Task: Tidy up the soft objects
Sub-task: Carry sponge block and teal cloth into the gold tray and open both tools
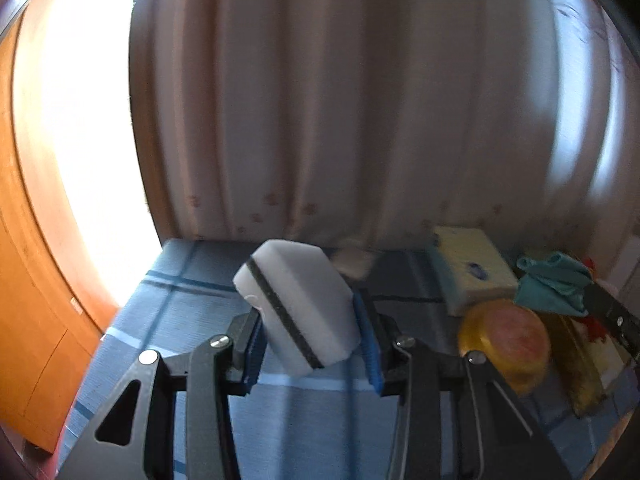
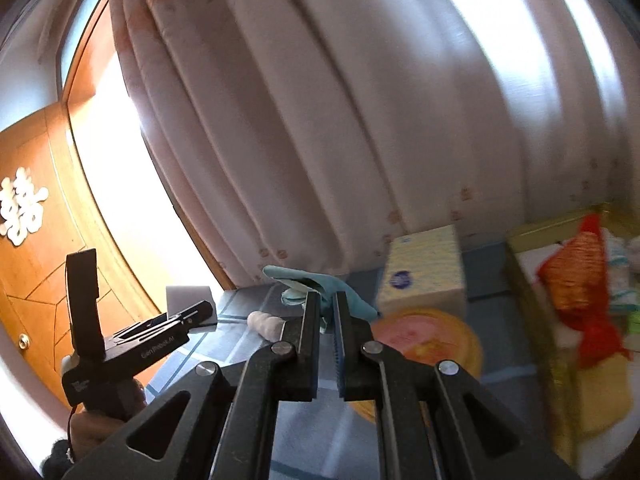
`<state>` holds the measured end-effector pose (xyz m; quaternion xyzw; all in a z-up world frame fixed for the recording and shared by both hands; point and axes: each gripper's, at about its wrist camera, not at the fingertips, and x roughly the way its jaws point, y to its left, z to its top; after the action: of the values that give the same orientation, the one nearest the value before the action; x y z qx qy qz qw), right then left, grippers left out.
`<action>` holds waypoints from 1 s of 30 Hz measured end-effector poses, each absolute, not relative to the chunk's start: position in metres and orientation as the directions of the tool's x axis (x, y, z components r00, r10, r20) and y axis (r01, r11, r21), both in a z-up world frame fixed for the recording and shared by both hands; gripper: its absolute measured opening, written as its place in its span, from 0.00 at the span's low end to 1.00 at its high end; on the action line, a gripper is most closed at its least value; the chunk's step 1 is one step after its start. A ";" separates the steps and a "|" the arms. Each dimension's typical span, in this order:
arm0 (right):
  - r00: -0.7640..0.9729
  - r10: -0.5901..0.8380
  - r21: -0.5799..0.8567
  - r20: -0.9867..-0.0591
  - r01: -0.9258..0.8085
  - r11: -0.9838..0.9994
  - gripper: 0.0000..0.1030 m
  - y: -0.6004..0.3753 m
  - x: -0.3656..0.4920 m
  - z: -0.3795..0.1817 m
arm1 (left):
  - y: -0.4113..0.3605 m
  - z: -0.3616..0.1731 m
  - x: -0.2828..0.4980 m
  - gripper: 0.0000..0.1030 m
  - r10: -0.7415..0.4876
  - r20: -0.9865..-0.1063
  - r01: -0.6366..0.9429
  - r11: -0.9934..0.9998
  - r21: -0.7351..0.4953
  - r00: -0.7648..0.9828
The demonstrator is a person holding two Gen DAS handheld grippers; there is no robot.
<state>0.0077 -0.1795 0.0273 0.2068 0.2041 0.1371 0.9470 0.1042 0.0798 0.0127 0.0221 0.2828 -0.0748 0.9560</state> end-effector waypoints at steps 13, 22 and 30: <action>0.937 0.169 0.469 -0.306 -0.006 0.883 0.07 -0.273 -0.056 0.027 | -0.035 0.013 0.063 0.39 -0.243 -0.552 0.340 0.937 0.079 0.798; 0.953 0.065 0.469 -0.297 0.087 0.879 0.07 -0.324 -0.083 0.030 | -0.092 0.021 0.039 0.39 -0.284 -0.533 0.408 0.904 0.128 0.797; 0.950 0.001 0.441 -0.312 0.143 0.886 0.07 -0.353 -0.088 0.034 | -0.141 0.022 0.029 0.39 -0.322 -0.538 0.458 0.878 0.139 0.779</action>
<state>-0.0883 -0.3530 0.0342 0.2359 0.1534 -0.0370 0.9589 0.0292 -0.1415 0.0220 0.1323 0.2583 -0.2089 0.9339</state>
